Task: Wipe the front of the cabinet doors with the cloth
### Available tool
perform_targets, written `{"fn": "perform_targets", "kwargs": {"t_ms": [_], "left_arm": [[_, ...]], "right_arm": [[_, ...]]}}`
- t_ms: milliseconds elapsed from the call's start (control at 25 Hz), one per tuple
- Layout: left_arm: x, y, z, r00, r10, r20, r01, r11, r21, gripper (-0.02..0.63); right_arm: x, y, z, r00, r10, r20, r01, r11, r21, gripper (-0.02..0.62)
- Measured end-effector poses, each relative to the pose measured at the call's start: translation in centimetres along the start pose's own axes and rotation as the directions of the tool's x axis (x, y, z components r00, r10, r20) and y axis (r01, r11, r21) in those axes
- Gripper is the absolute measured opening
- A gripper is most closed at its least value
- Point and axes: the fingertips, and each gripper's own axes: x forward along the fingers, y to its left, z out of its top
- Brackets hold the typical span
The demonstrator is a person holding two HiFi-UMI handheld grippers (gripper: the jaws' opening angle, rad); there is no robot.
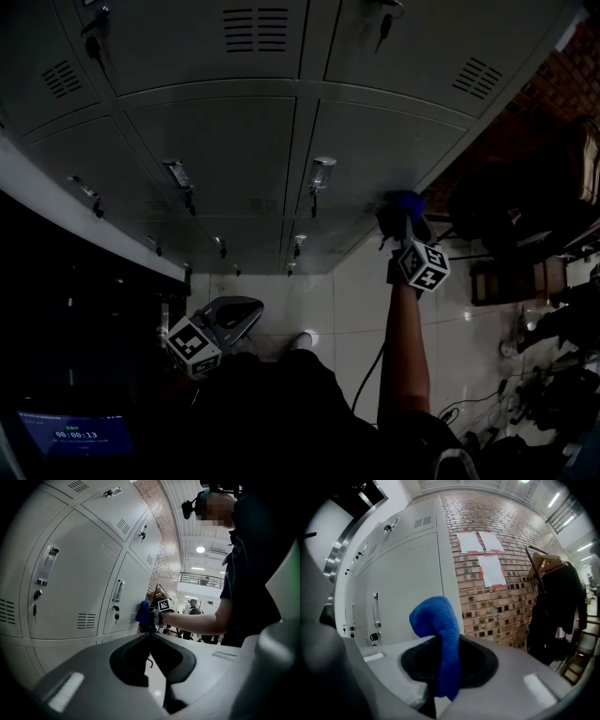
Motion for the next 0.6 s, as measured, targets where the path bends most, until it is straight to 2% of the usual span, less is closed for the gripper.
{"fn": "perform_targets", "kwargs": {"t_ms": [120, 280, 480, 600], "left_arm": [[-0.5, 0.1, 0.1, 1.0, 0.001, 0.004, -0.001, 1.0, 0.003, 0.0], [-1.2, 0.1, 0.2, 1.0, -0.002, 0.013, 0.002, 1.0, 0.011, 0.0], [-2.6, 0.1, 0.0, 1.0, 0.003, 0.025, -0.003, 1.0, 0.013, 0.0], [-3.6, 0.2, 0.0, 0.999, 0.02, 0.031, -0.021, 1.0, 0.011, 0.0]], "right_arm": [[-0.9, 2.9, -0.2, 0.999, 0.052, 0.008, -0.052, 0.999, -0.005, 0.078], [-2.0, 8.8, -1.0, 0.989, 0.149, -0.002, -0.149, 0.988, -0.04, 0.078], [-2.2, 17.3, -3.1, 0.955, 0.295, -0.044, -0.297, 0.951, -0.084, 0.078], [-1.5, 20.9, -4.3, 0.933, 0.353, -0.069, -0.358, 0.93, -0.08, 0.078]]}}
